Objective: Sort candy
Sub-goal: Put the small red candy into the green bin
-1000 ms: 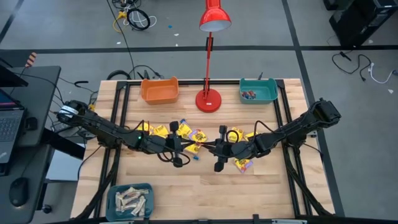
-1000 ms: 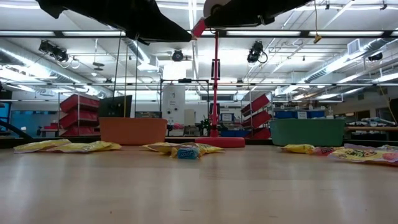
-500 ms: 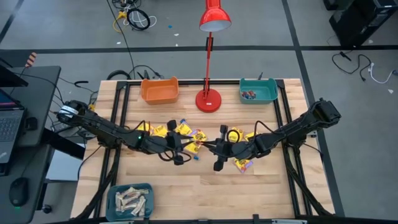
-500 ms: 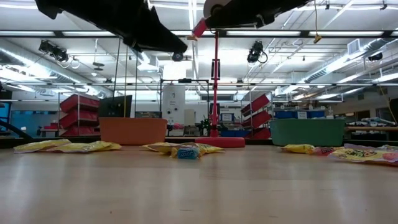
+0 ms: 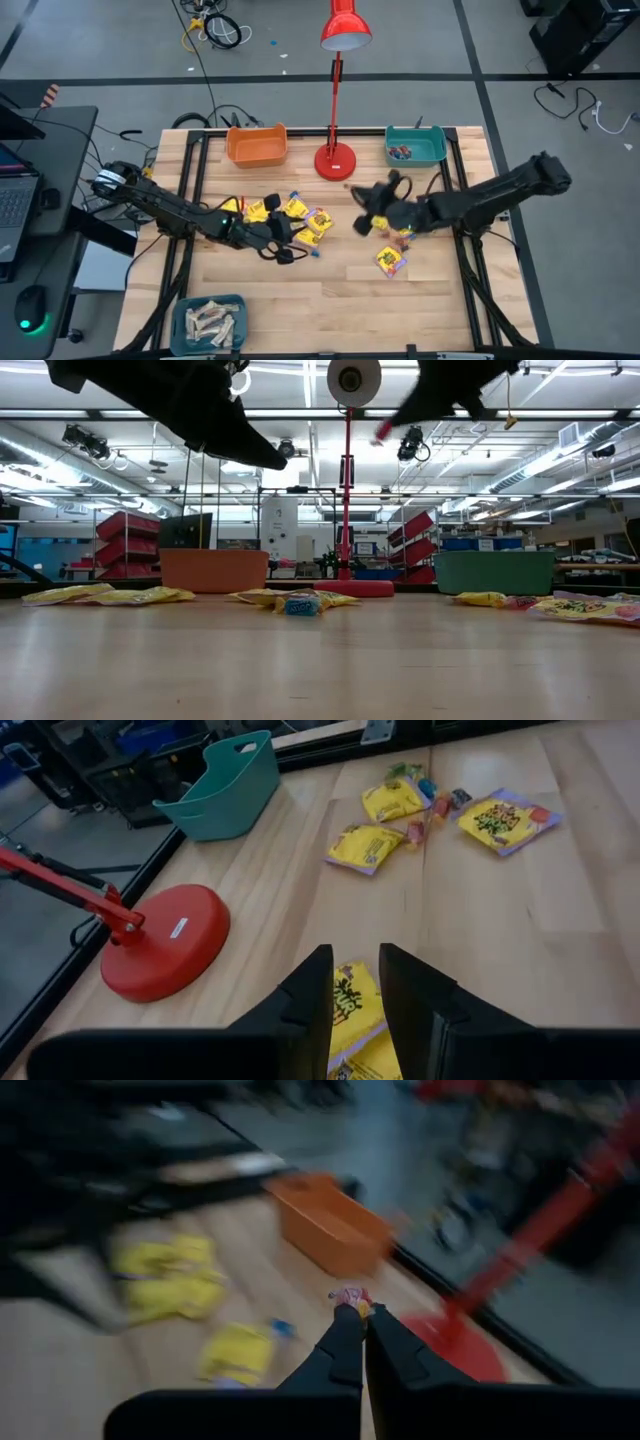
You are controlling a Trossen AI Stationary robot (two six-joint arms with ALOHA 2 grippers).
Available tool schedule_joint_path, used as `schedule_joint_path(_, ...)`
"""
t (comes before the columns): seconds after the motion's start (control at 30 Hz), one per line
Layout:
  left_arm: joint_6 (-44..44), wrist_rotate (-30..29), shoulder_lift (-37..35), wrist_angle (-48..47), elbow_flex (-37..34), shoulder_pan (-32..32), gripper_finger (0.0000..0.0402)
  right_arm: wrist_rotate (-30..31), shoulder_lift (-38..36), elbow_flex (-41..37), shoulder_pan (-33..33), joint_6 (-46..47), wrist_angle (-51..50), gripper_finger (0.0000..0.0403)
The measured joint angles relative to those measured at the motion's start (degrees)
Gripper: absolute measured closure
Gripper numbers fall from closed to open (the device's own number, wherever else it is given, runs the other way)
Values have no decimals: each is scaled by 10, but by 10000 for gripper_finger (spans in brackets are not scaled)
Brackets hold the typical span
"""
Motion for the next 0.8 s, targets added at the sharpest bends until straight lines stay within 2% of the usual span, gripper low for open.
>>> schedule_joint_path(0.17,2,0,0,5,0,-1,314,-6,-60,0,-84,133,-192,403)
schedule_joint_path(0.4,2,1,0,5,0,-1,314,-42,-99,0,-241,187,-354,403)
schedule_joint_path(0.63,2,2,0,5,0,-1,314,-132,-79,0,-391,168,-416,403)
schedule_joint_path(0.8,2,2,0,4,0,-1,314,-150,-49,0,-453,118,-404,403)
